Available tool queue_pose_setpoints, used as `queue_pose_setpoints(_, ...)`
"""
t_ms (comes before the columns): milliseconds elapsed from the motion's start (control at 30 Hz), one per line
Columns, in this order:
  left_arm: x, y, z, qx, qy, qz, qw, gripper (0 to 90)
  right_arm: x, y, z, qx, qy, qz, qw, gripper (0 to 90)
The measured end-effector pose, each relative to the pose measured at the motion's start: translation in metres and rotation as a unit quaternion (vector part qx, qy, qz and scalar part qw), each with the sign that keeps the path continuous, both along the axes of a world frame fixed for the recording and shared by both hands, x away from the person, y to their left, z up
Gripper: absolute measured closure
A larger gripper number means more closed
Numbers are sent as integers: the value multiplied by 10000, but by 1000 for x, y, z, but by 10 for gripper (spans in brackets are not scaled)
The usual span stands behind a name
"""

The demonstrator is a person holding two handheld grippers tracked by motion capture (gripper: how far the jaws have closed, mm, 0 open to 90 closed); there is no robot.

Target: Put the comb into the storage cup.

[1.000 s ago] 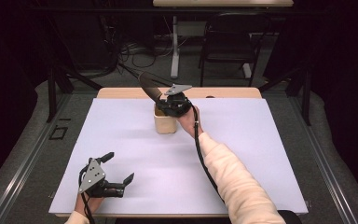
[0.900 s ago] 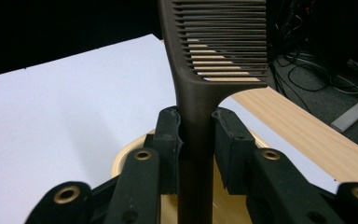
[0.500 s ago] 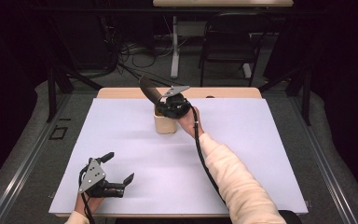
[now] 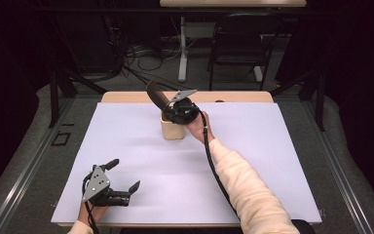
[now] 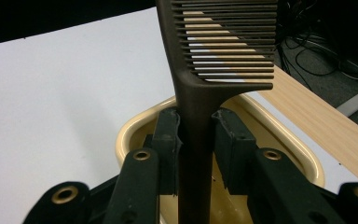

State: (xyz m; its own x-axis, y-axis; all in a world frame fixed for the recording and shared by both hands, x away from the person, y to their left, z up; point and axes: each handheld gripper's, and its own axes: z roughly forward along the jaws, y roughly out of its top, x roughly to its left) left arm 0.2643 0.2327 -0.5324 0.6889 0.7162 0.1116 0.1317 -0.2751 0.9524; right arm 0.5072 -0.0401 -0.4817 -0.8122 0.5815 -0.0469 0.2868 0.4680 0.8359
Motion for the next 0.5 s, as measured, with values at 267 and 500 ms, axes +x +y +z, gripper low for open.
queue_pose_setpoints(267, 0, 0, 0, 12, -13, -12, 10000, 2, -2, -5, 6, 101, 66, -47, 9999, 491)
queue_pose_setpoints(500, 0, -1, 0, 19, -11, -6, 10000, 1, -12, -16, 18, 194, 122, 57, 9997, 269)
